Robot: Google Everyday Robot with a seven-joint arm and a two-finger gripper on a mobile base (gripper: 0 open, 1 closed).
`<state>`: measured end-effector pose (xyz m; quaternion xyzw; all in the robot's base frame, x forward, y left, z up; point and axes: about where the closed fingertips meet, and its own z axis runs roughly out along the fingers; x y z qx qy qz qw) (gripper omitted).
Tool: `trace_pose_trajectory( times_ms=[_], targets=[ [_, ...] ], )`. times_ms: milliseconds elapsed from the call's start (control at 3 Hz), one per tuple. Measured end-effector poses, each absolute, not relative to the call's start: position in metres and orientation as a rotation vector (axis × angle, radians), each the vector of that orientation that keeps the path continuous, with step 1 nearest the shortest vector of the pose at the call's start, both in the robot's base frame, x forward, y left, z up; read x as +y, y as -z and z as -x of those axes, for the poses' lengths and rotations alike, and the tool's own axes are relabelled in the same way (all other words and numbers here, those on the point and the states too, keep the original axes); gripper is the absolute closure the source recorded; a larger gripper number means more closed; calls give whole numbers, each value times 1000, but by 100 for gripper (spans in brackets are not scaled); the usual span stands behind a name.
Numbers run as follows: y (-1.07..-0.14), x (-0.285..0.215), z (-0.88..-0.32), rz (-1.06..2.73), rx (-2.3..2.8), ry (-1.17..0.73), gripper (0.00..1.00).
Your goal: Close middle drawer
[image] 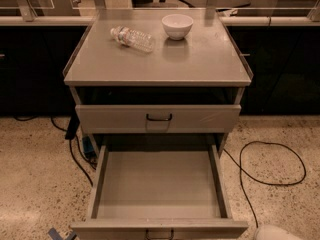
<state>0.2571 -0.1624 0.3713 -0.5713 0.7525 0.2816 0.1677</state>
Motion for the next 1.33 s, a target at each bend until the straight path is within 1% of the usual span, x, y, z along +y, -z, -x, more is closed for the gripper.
trace_pose_trajectory(
  times_ms=[1000, 1333],
  targets=[
    [-387, -157, -300, 1763, 2073, -600, 100],
    [-387, -157, -300, 1763, 2073, -600, 100]
  ],
)
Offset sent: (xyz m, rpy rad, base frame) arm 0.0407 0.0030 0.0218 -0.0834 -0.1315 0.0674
